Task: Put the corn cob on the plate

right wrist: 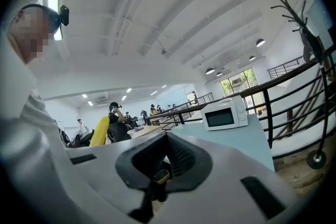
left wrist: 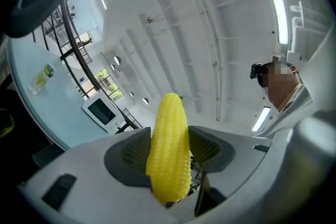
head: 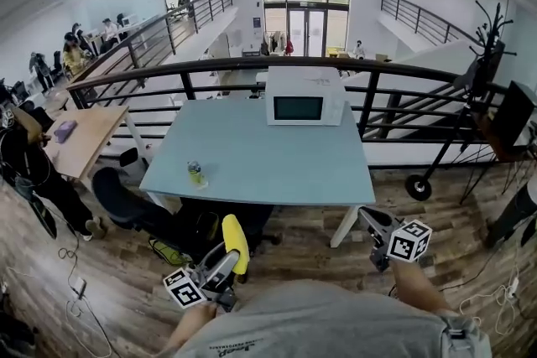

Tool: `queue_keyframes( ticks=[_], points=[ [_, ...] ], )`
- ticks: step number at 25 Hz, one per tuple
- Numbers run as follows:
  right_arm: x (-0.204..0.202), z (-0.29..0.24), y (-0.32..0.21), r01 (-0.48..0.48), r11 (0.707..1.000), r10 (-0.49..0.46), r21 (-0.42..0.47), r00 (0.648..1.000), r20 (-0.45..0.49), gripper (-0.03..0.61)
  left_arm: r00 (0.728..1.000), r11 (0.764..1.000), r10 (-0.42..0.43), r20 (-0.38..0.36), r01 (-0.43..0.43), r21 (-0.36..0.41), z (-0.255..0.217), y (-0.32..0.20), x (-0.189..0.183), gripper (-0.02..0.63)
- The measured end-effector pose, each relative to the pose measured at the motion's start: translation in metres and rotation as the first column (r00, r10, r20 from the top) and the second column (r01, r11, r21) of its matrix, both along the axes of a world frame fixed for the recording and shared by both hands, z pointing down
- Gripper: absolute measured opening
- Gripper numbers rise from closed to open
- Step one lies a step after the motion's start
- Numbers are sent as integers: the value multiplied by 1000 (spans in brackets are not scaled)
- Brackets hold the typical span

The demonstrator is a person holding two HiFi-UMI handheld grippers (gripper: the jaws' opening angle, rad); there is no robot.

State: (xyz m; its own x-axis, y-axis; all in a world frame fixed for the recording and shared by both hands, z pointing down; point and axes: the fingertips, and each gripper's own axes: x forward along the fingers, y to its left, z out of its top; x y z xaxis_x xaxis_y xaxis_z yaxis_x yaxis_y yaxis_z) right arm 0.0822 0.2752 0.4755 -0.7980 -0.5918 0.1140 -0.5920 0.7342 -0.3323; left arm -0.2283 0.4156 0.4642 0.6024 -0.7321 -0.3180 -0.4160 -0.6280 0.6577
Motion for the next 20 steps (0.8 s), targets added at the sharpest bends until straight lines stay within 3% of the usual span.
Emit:
queue_keyframes(
  ticks=[11,20],
  points=[
    [94,-6,-168,95,995,-94,-14,994,59,8,998,999,-39,-59,40,18,-22,-152,118,238],
    [155,30,-237,84,994,-76,-67,990,120,9,1000,999,-20,13,20,-33,-25,-230,178,238]
  ],
)
